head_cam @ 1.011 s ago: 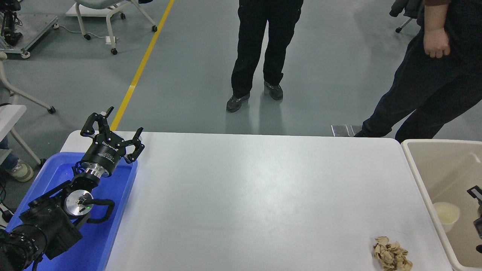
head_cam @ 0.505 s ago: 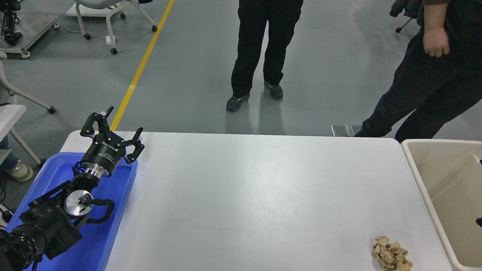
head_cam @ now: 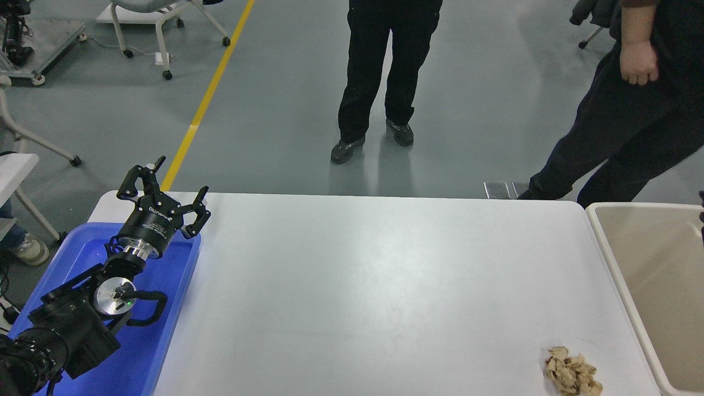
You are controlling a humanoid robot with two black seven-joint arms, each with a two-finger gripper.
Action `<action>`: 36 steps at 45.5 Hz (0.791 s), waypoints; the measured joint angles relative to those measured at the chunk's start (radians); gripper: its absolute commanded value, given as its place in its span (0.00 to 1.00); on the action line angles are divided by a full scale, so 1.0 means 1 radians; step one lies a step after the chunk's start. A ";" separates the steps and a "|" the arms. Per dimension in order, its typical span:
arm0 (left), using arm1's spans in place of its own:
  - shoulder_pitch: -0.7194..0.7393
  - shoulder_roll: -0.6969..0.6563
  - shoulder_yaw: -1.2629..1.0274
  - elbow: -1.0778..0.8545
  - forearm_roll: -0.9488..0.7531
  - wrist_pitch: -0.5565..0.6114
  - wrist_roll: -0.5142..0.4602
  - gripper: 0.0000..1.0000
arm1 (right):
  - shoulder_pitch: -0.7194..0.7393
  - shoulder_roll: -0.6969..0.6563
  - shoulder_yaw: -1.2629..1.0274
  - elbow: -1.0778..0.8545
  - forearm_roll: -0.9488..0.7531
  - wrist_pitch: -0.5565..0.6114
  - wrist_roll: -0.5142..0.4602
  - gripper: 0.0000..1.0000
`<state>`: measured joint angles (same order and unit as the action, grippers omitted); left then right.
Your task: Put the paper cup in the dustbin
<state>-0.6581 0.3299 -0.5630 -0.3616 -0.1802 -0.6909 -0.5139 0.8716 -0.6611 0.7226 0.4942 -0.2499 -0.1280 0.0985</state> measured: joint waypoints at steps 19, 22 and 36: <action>0.000 0.000 0.000 0.000 0.000 0.000 0.000 1.00 | -0.012 -0.018 0.235 0.223 0.000 0.062 0.188 0.99; 0.000 0.000 0.000 0.000 -0.001 0.000 0.000 1.00 | -0.026 -0.006 0.246 0.243 0.000 0.068 0.209 0.99; 0.000 0.000 0.000 0.000 0.000 0.000 0.000 1.00 | -0.143 0.075 0.288 0.324 0.000 0.093 0.254 0.99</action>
<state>-0.6581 0.3299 -0.5630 -0.3615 -0.1806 -0.6907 -0.5139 0.7289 -0.5858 1.0108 0.8184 -0.2502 -0.0350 0.3521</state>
